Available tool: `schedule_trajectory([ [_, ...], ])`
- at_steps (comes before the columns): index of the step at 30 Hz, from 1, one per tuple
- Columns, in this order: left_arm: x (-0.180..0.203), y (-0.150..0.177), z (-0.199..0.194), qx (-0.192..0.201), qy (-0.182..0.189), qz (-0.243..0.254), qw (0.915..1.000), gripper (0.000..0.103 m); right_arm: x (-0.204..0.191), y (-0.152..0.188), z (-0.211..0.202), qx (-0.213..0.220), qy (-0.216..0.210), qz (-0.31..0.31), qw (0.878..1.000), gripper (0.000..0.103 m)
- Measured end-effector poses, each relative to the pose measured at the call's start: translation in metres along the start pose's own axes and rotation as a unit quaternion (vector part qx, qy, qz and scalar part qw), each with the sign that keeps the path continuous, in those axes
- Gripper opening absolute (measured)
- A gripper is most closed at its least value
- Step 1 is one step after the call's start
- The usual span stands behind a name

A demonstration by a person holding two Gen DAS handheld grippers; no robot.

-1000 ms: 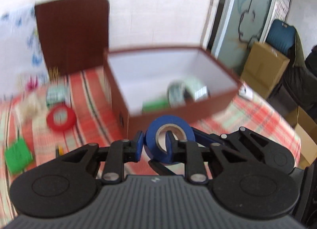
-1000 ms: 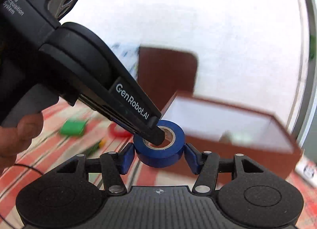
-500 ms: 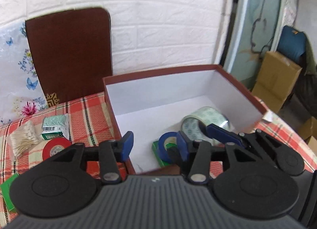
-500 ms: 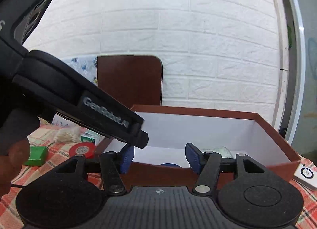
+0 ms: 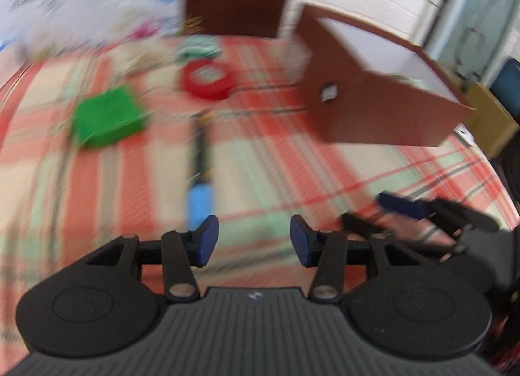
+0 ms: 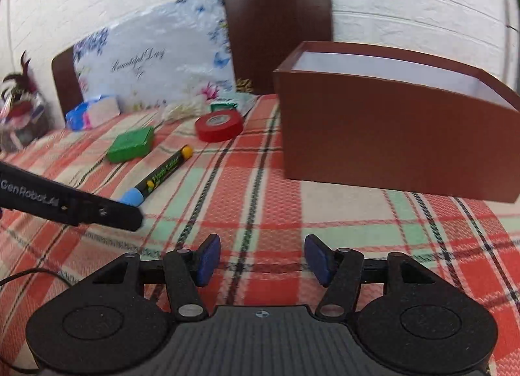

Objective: Organize objects
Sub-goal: 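Carry the blue tape roll with the right gripper into the brown box and release, then reach the right gripper to the second green box and grasp it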

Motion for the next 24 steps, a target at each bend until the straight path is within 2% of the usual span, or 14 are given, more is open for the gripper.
schedule_trajectory([
  [4,-0.062,-0.005,-0.015,0.036,-0.075,-0.058,0.9949,0.051,-0.027,0.004,-0.011,-0.009,-0.018,-0.033,0.999,0.061],
  [6,-0.097,-0.012,-0.019,0.048,-0.104,-0.103,0.9881,0.051,-0.034,-0.006,-0.004,-0.004,-0.030,-0.046,0.998,0.060],
  [9,-0.146,-0.017,-0.026,0.089,-0.138,-0.152,0.9745,0.051,-0.058,-0.034,0.004,0.014,-0.051,-0.078,0.996,0.060],
  [10,-0.159,-0.016,-0.027,0.106,-0.139,-0.162,0.9711,0.051,-0.068,-0.043,0.010,0.022,-0.056,-0.087,0.994,0.061],
  [12,-0.175,-0.014,-0.030,0.149,-0.133,-0.165,0.9659,0.050,-0.088,-0.064,0.031,0.029,-0.067,-0.101,0.992,0.075],
  [13,-0.179,-0.010,-0.029,0.169,-0.123,-0.163,0.9642,0.051,-0.097,-0.074,0.044,0.029,-0.075,-0.101,0.992,0.078],
  [17,-0.177,-0.008,-0.029,0.187,-0.110,-0.156,0.9636,0.057,-0.134,-0.109,0.102,0.015,-0.099,-0.099,0.990,0.085],
  [19,-0.178,-0.008,-0.029,0.190,-0.101,-0.158,0.9638,0.059,-0.146,-0.116,0.125,0.000,-0.102,-0.101,0.990,0.081],
  [20,-0.180,-0.008,-0.029,0.191,-0.095,-0.161,0.9636,0.060,-0.151,-0.114,0.137,-0.014,-0.100,-0.111,0.989,0.067],
  [21,-0.180,-0.008,-0.030,0.192,-0.089,-0.165,0.9632,0.060,-0.152,-0.111,0.144,-0.026,-0.097,-0.118,0.988,0.063],
  [24,-0.183,-0.007,-0.031,0.194,-0.077,-0.173,0.9625,0.061,-0.147,-0.104,0.133,-0.023,-0.099,-0.107,0.989,0.059],
])
Point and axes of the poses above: each gripper's, at about its wrist camera, not at the fingertips, and z roughly the way its jaws point, x to its right, y to its underside, the point moved 4 cm from there along z, roughly the way its jaws point, and after that the axes turned 7 degrees about -z, right-handed, at the moved point
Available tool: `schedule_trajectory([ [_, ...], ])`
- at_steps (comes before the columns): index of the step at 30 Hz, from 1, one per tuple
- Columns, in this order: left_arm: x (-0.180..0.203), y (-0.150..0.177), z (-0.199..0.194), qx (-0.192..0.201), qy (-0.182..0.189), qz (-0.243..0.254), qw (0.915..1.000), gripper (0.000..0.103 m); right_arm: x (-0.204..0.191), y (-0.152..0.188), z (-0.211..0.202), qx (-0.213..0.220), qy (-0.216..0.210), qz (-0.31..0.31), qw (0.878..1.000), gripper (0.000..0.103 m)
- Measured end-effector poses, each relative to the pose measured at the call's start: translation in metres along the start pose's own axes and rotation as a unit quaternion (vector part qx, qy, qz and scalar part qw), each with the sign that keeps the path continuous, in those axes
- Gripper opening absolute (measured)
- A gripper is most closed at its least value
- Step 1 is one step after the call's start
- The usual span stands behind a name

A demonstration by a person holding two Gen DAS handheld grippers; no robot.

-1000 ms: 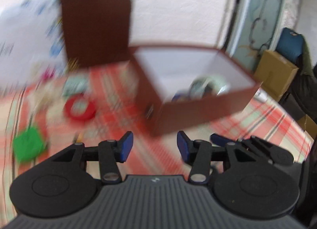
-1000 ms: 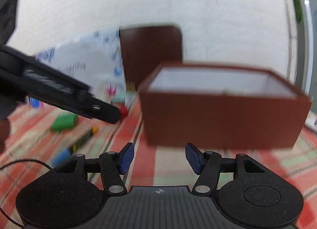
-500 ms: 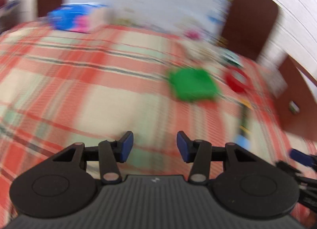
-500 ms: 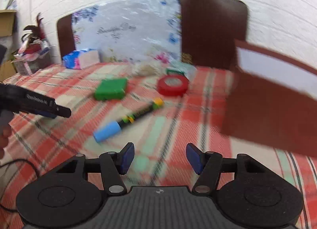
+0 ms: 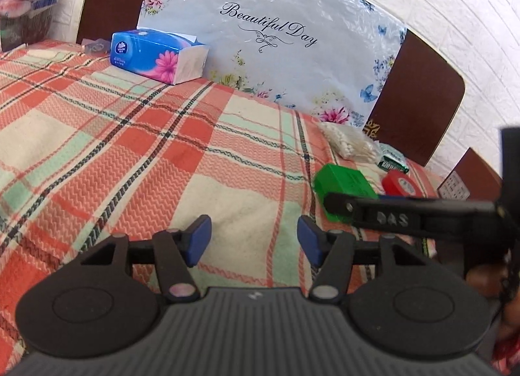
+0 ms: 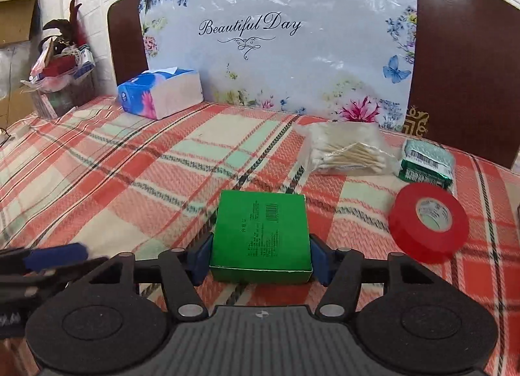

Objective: Organize objects
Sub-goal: 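Reach the right gripper to the second green box and grasp it, then lift the green box with the right gripper and drop it into the brown box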

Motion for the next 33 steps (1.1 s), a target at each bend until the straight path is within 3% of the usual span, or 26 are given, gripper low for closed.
schedule_trajectory([
  [3,0.000,0.000,0.001,-0.001,0.003,0.000,1.0000,0.063,-0.006,0.017,-0.036,0.001,-0.013,-0.010,1.000,0.059],
  [9,0.006,0.001,0.002,-0.003,-0.008,0.020,0.9998,0.063,-0.027,0.097,-0.120,-0.003,-0.008,-0.084,0.996,0.060],
  [14,0.024,0.006,0.002,-0.020,-0.032,0.071,0.9967,0.064,-0.005,0.119,-0.152,-0.011,0.014,-0.020,1.000,0.062],
  [15,0.029,0.007,0.000,-0.032,-0.022,0.073,0.9966,0.063,-0.001,0.121,-0.154,-0.012,0.025,-0.018,0.999,0.063],
  [19,0.071,0.021,-0.023,-0.079,0.080,0.073,0.9909,0.063,0.007,0.132,-0.158,-0.011,0.034,0.010,0.999,0.070],
  [24,0.130,0.045,-0.040,-0.146,0.174,0.093,0.9693,0.065,0.004,0.138,-0.163,-0.005,0.041,0.008,0.999,0.075],
  [28,0.156,0.067,-0.041,-0.169,0.164,0.137,0.9621,0.065,0.009,0.136,-0.168,0.004,0.042,0.012,0.999,0.078],
  [33,0.154,0.079,-0.031,-0.229,0.144,0.112,0.9562,0.064,0.012,0.138,-0.171,0.012,0.045,0.020,0.999,0.079],
])
Point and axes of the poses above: each gripper's, at about its wrist camera, not at the fingertips, and z roughly the way its jaws point, x to its right, y to its underside, the point moved 4 cm from there along z, roughly the way its jaws point, and after that the axes turned 7 degrees about -z, right-handed, at the moved point
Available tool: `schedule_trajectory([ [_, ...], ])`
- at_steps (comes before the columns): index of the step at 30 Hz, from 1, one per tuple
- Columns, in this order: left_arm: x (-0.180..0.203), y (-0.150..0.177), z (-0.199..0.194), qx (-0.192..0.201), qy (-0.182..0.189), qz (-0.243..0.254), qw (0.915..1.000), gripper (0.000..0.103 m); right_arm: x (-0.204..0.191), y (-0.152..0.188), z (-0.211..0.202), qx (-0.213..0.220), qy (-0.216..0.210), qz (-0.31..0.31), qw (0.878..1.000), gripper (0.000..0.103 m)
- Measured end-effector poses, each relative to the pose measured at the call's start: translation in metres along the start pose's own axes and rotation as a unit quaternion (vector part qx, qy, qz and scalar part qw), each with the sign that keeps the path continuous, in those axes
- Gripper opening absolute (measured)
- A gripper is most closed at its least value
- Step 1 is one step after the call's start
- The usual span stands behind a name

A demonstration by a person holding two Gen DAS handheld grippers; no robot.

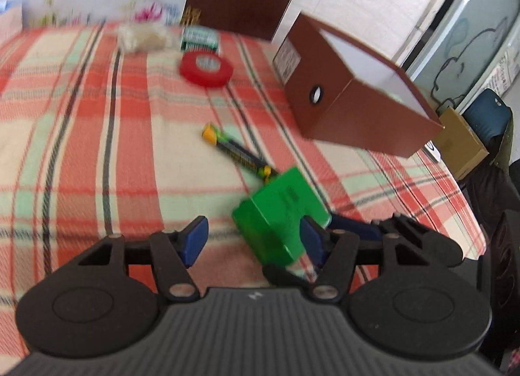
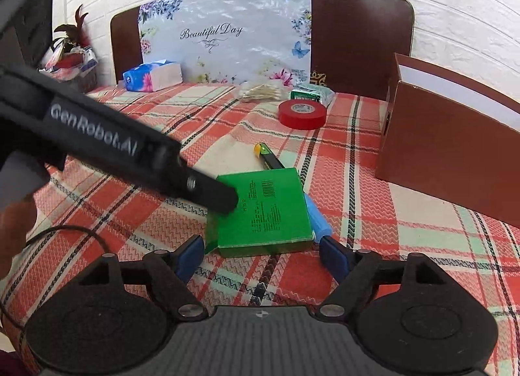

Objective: Organize objects
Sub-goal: 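Lift the green box with the right gripper and drop it into the brown box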

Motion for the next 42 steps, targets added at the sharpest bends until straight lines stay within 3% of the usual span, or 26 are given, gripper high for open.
schedule_trajectory([
  [3,0.000,0.001,0.008,-0.022,0.008,-0.015,0.9996,0.063,-0.002,0.000,0.003,0.004,0.003,-0.008,1.000,0.076],
  [4,0.001,0.001,0.013,-0.031,0.009,-0.018,0.9993,0.055,-0.003,0.000,0.006,0.001,0.002,-0.012,1.000,0.073],
  [5,0.002,0.000,0.019,-0.040,0.012,-0.019,0.9989,0.048,-0.004,0.000,0.008,-0.002,-0.002,-0.016,1.000,0.059],
  [8,0.010,-0.001,0.025,-0.050,0.023,-0.020,0.9983,0.042,0.001,-0.003,0.005,0.001,0.004,-0.006,1.000,0.059],
  [11,0.030,-0.009,0.009,-0.027,0.028,0.009,0.9992,0.042,0.008,-0.011,-0.012,0.039,0.012,0.004,0.999,0.060],
  [16,0.069,-0.043,-0.007,0.015,0.042,0.048,0.9979,0.041,0.028,-0.036,-0.034,0.111,0.064,-0.005,0.992,0.060],
  [21,0.122,-0.085,0.005,0.045,0.055,0.107,0.9917,0.041,0.077,-0.061,-0.042,0.153,0.116,0.012,0.981,0.060],
  [25,0.158,-0.112,0.032,0.054,0.063,0.139,0.9868,0.041,0.121,-0.073,-0.035,0.162,0.148,0.034,0.975,0.060],
  [31,0.187,-0.141,0.087,0.059,0.043,0.167,0.9833,0.044,0.173,-0.079,0.001,0.148,0.175,0.070,0.971,0.060],
  [36,0.188,-0.149,0.125,0.067,-0.036,0.187,0.9794,0.044,0.192,-0.073,0.025,0.115,0.181,0.105,0.971,0.063],
  [42,0.175,-0.137,0.108,0.077,-0.020,0.173,0.9818,0.048,0.174,-0.059,0.002,0.142,0.188,0.106,0.966,0.070],
])
Point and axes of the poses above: each gripper's, at about its wrist camera, not at the fingertips, and z roughly the way its jaws point, x to its right, y to its underside, the point moved 4 cm from there along z, roughly the way its jaws point, and after that the axes turned 7 degrees about -z, right-handed, at the moved point
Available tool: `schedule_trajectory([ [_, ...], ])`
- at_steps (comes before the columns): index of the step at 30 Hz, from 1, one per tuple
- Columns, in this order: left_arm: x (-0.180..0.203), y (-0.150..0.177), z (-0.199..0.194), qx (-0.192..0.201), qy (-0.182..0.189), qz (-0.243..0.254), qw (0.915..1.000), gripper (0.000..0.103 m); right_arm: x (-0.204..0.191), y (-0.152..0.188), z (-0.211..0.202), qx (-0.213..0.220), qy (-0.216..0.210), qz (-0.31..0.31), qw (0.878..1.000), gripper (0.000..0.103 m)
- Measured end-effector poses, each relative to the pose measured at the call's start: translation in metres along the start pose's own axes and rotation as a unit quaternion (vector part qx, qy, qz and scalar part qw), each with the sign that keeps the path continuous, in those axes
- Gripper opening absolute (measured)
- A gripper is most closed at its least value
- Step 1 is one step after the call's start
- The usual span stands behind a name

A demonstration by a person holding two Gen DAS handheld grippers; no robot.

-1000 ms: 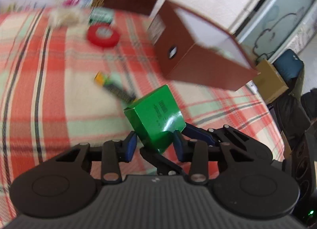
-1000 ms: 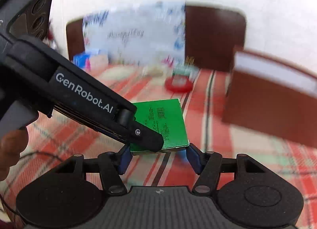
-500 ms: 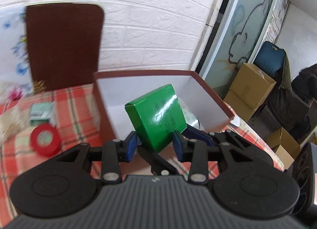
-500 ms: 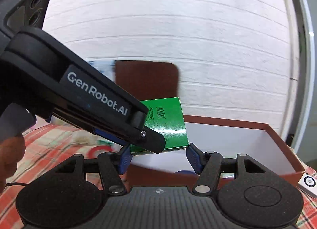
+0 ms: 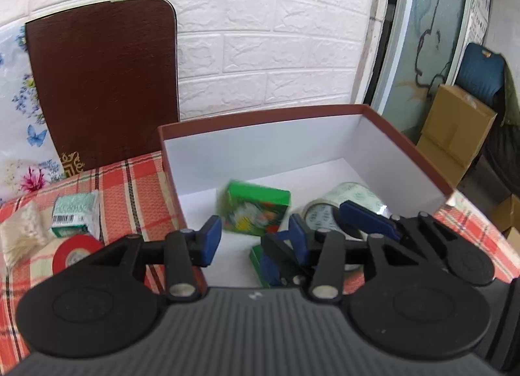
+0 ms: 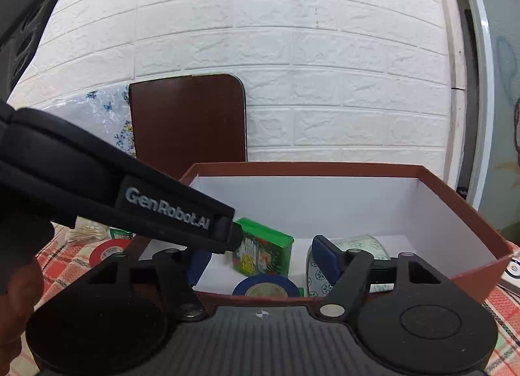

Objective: Organize objects
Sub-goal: 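Lift the green box with the right gripper and drop it into the brown box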

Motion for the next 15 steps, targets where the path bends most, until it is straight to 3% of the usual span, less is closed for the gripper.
schedule_trajectory([
  [8,0.006,0.029,-0.058,0.026,0.005,0.006,0.9996,0.048,-0.021,0.012,-0.064,0.029,0.011,-0.019,0.999,0.075],
  [15,-0.004,0.060,-0.080,0.001,-0.033,-0.004,0.9995,0.048,-0.031,0.041,-0.085,-0.025,-0.016,-0.010,0.999,0.075],
])
Point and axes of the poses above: each gripper's, at about its wrist camera, not at the fingertips, and z roughly the way its jaws point, x to its right, y to its underside, the point moved 4 cm from there along z, roughly the way its jaws point, and after that the axes turned 7 degrees about -z, right-handed, at the moved point
